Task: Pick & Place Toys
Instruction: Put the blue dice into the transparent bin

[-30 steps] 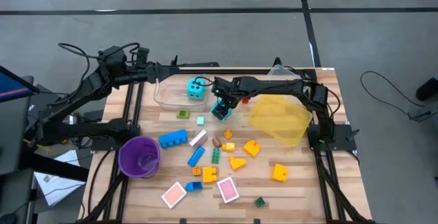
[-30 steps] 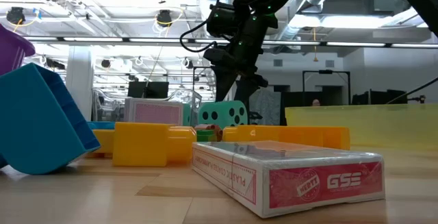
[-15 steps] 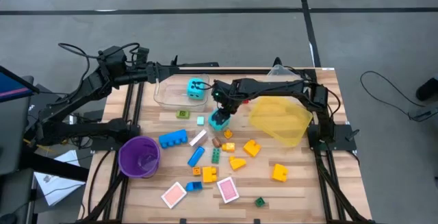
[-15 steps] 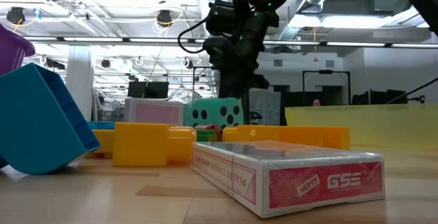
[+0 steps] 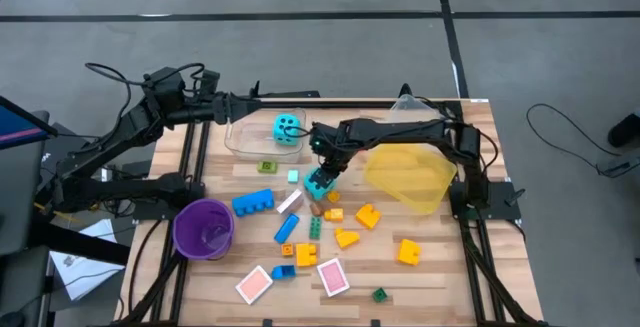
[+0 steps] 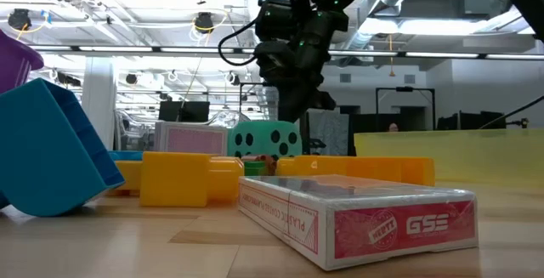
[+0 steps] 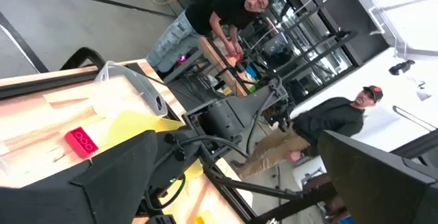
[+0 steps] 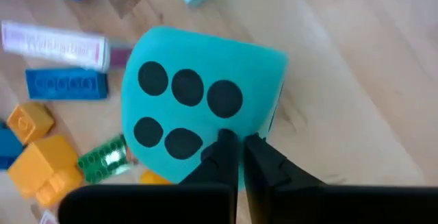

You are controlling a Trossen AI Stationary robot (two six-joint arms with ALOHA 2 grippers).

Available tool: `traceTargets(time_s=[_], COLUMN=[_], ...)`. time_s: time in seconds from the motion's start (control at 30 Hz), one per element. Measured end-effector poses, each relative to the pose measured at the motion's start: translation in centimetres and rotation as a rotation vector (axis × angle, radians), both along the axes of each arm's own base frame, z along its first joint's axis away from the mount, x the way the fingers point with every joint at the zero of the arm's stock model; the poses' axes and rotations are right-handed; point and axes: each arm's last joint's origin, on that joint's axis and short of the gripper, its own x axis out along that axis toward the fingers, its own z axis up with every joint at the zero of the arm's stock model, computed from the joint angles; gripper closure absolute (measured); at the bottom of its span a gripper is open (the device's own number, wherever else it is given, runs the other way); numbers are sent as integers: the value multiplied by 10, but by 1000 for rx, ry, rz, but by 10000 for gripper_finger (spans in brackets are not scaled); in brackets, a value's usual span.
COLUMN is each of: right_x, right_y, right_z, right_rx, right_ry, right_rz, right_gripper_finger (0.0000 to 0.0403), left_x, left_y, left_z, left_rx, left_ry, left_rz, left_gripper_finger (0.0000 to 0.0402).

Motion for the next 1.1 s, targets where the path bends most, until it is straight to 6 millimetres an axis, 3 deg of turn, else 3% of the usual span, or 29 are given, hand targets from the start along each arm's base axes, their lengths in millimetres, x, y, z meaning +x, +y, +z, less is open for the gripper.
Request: traceTargets(time_s=[0.47,0.9,1.1], right_x=[-17,-19,-38], right_y=[12,20,42], right_z=[59,67,103], right_rx=[-44,-154,-252], right_ry=[-149,-157,-219], right_rz=[-19,-21,-8], right_gripper_finger=[399,402,358], left_x=[0,0,8], left_y=[-1,-2,-14], left_z=[0,0,0], left_rx=[-1,-3,55], left_ry=[-1,-2,-2], left_rz=[-18,-62,-201], left_gripper_finger=[2,2,2])
